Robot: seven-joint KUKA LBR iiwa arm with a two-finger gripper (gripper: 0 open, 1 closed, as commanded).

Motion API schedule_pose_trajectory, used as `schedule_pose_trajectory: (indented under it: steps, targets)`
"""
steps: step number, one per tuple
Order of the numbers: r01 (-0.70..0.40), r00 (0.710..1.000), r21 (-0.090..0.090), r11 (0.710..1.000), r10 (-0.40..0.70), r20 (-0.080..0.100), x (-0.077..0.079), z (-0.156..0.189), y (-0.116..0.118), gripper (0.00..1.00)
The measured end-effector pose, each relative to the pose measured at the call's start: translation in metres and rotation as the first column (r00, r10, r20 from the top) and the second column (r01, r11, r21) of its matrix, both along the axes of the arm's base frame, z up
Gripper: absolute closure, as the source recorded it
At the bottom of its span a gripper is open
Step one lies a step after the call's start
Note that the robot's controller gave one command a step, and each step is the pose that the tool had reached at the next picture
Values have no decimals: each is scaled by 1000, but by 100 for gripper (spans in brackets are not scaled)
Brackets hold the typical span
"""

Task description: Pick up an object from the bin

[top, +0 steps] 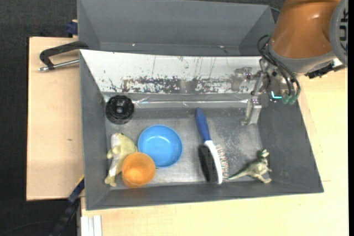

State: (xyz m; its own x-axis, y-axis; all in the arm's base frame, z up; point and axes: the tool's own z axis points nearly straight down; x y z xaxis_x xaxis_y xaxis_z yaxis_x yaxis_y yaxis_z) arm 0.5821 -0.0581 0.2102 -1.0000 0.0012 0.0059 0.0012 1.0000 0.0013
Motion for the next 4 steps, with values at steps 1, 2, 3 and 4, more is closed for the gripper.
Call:
schedule_pose_trajectory:
  steps: [1, 2, 3, 4]
  targets:
    - [126, 992, 3, 992, -126, 1, -3, -48, 82, 0]
    - [-20, 1000, 0, 1000, 20, 1, 5, -143, 75, 0]
    - [-203, 979, -3, 979, 203, 15, 18, -137, 1, 0]
    - [-483, 875, -8, 875, 483, 12, 5, -107, -68, 0]
